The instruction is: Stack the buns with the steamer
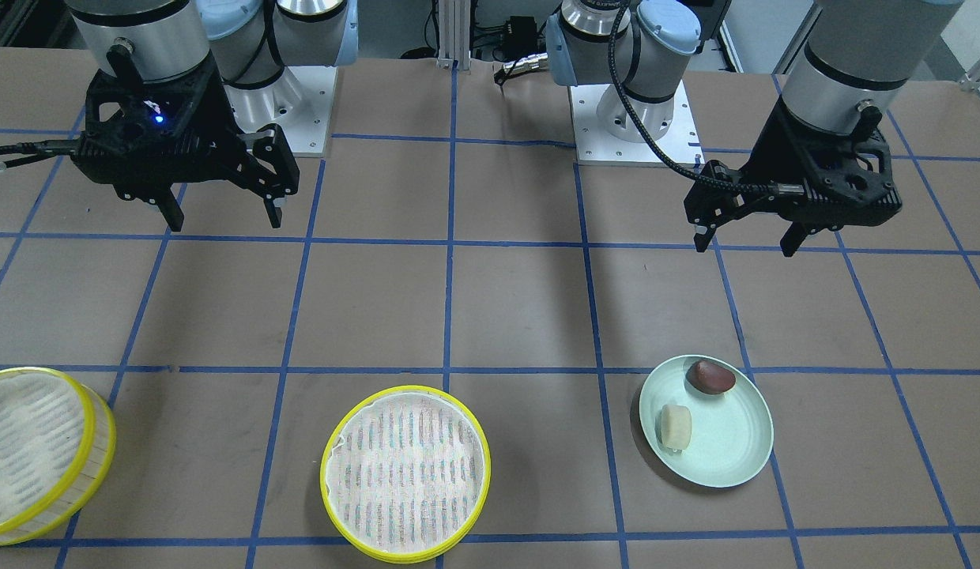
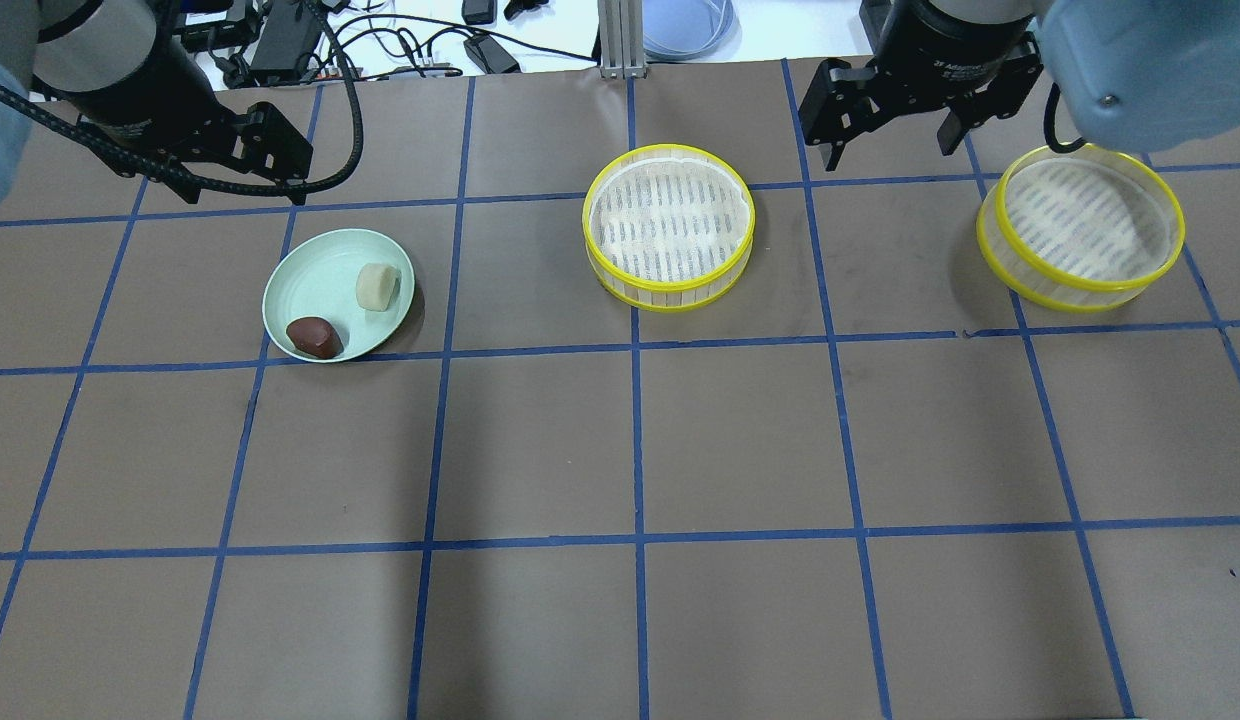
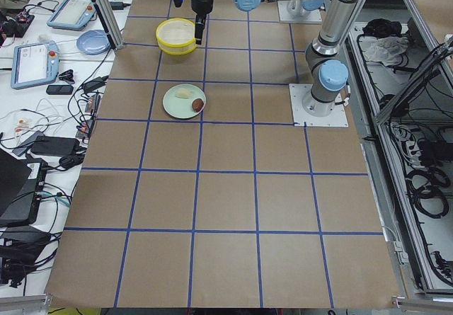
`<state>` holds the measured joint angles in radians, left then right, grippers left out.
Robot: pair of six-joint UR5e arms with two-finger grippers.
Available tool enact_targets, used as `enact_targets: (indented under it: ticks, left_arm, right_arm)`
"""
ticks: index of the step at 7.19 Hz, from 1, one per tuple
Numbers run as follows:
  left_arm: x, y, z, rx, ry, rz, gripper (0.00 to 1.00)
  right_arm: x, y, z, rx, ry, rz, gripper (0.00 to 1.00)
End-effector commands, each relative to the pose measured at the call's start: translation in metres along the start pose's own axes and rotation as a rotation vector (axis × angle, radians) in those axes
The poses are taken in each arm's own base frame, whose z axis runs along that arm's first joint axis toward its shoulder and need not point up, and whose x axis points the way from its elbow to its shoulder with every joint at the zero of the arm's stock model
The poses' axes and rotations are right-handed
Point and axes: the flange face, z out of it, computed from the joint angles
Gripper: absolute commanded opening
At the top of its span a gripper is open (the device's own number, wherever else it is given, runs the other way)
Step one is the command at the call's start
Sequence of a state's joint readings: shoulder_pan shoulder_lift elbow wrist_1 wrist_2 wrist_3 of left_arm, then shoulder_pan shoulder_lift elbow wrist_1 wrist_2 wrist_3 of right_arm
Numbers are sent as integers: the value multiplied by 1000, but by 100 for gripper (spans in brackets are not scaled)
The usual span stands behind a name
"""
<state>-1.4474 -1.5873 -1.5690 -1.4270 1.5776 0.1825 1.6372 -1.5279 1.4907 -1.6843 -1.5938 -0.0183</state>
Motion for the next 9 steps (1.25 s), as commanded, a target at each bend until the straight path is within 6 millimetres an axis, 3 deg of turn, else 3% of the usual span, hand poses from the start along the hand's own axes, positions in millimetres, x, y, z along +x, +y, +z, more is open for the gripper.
enact_targets:
  ticks: [1, 4, 6, 7, 8, 9]
  left_arm:
    - [1, 1, 0, -1, 6, -1, 100]
    - [-4, 1, 4, -10, 0, -8, 100]
    - [-26, -1, 14, -37, -8, -28, 100]
    - [-40, -2, 18, -48, -9, -55, 100]
    - [-52, -5, 24, -48, 0, -70, 100]
    - [-61, -10, 41, -63, -2, -32, 100]
  right_arm:
    - [0, 0, 0, 0, 0, 0, 100]
    - [1, -2, 0, 7, -1, -1, 100]
    - [16, -7, 4, 2, 0, 2, 100]
    - [34, -15, 10, 0, 6, 15, 100]
    - [76, -30, 23, -19, 14, 32, 100]
    - [137, -39, 41, -48, 19, 81, 100]
